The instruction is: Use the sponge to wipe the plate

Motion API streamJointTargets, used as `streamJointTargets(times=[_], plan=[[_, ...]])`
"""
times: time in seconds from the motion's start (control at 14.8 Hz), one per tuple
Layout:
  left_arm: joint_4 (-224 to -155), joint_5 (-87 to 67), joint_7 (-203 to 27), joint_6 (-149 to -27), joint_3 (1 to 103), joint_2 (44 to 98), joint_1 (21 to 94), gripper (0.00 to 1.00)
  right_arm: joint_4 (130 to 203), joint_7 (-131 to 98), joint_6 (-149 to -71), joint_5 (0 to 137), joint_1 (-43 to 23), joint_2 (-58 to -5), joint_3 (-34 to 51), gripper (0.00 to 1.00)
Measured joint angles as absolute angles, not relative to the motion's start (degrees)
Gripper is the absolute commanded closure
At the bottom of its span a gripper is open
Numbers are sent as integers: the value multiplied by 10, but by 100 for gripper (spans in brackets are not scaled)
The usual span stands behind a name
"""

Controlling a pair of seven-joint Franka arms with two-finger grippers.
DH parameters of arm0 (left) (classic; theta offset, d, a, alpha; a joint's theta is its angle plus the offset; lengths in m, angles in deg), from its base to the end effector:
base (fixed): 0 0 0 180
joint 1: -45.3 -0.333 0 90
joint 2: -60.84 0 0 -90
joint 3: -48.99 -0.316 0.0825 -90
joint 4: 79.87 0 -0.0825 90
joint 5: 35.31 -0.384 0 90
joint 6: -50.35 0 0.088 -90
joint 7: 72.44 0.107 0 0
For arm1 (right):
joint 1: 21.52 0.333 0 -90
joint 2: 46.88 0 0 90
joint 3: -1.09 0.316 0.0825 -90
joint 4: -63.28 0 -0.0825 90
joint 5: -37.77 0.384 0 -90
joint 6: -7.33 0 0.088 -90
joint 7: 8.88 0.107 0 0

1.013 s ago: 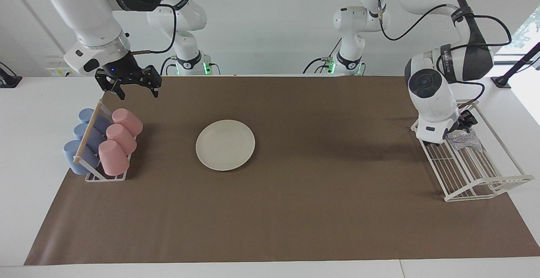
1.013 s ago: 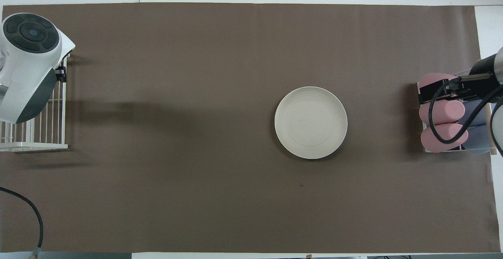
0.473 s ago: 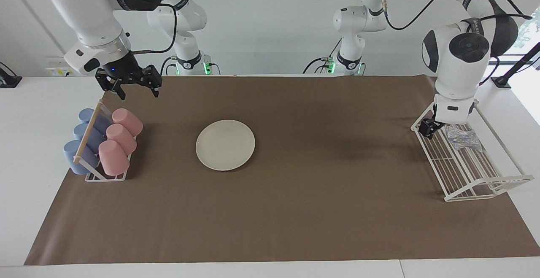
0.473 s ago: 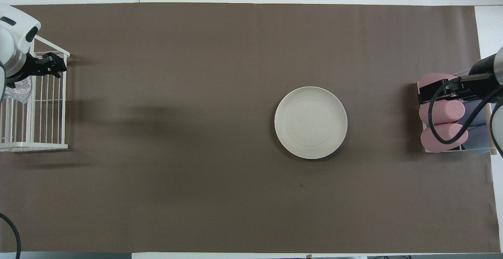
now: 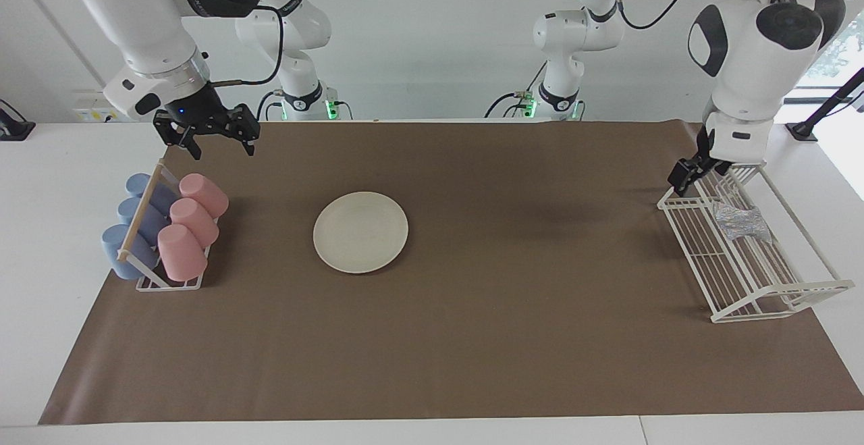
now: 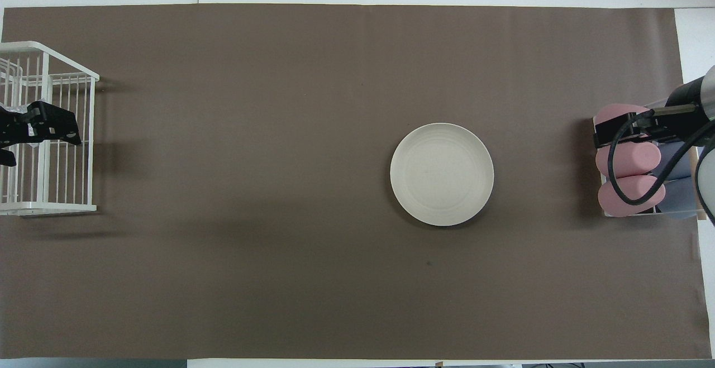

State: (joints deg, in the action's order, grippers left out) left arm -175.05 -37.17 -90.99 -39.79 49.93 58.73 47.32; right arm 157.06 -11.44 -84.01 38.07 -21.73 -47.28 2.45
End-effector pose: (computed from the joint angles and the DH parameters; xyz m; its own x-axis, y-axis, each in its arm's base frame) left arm 0.5405 -0.0246 0.6023 0.9625 0.2686 -0.0380 0.2667 -0.9626 -0.0476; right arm 0.5525 0.0117 0.5992 0.9973 0.0646 -0.0353 0.0644 -0.9979 -0.0066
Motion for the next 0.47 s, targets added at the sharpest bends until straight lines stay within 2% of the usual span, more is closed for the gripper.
streamJointTargets(times=[0.47], plan=[[-1760,-342,-894,-392,503,579,474,0,1571,-114,-840,381,-217,-473,25,0]])
